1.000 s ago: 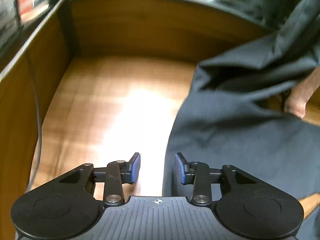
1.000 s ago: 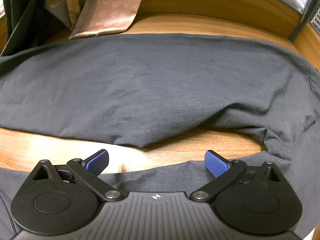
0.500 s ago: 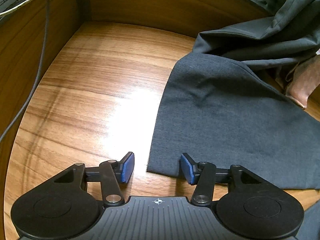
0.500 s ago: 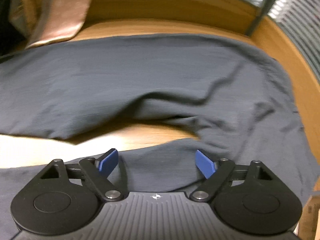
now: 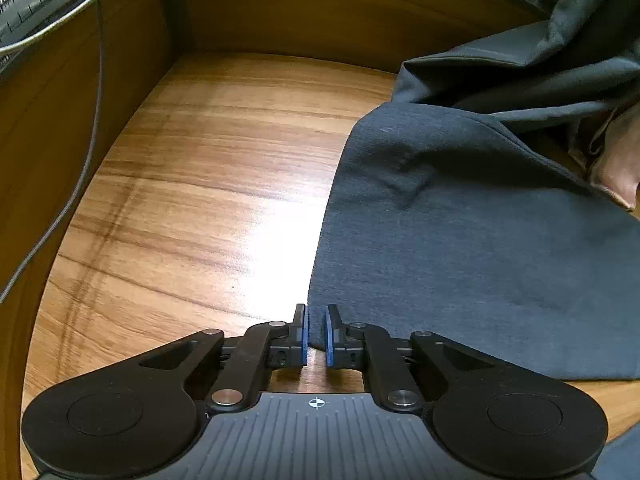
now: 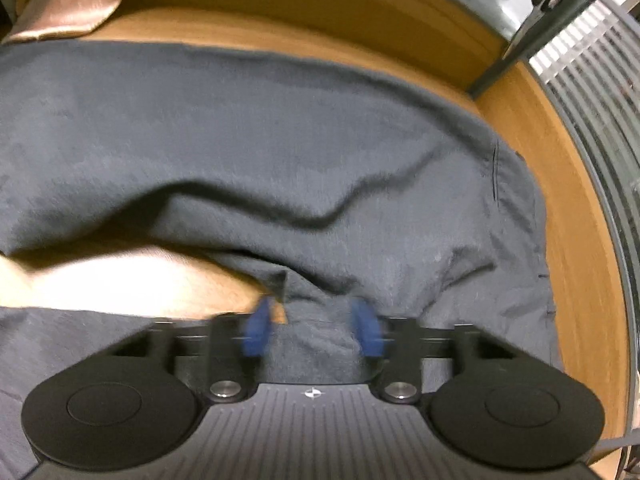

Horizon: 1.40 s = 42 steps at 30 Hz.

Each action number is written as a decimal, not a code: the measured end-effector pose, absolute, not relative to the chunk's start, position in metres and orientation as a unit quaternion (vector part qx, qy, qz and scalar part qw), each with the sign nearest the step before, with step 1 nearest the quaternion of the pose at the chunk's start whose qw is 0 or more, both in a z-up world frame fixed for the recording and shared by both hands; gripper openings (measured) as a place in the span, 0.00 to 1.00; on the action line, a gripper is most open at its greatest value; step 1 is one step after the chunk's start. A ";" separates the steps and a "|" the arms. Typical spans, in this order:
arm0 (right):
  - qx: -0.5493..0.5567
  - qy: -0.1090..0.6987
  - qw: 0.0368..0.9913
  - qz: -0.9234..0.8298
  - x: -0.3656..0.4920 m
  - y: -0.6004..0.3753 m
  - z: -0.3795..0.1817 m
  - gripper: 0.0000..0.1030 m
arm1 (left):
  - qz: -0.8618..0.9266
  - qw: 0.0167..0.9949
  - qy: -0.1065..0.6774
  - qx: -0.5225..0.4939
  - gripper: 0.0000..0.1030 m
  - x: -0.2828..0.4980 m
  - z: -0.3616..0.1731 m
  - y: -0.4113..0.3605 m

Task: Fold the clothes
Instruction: 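Pinch the trouser leg edge with the left gripper and pull it straight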

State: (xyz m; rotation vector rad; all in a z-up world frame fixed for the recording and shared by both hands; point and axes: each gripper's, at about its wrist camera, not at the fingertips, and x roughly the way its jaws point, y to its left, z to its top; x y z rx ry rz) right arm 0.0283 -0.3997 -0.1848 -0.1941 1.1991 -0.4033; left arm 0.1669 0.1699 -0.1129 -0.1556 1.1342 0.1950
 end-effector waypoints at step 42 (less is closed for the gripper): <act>-0.038 0.504 0.845 -0.177 -0.106 -0.343 -0.123 0.51 | 0.029 0.851 0.521 -0.066 0.28 0.087 -0.106 0.175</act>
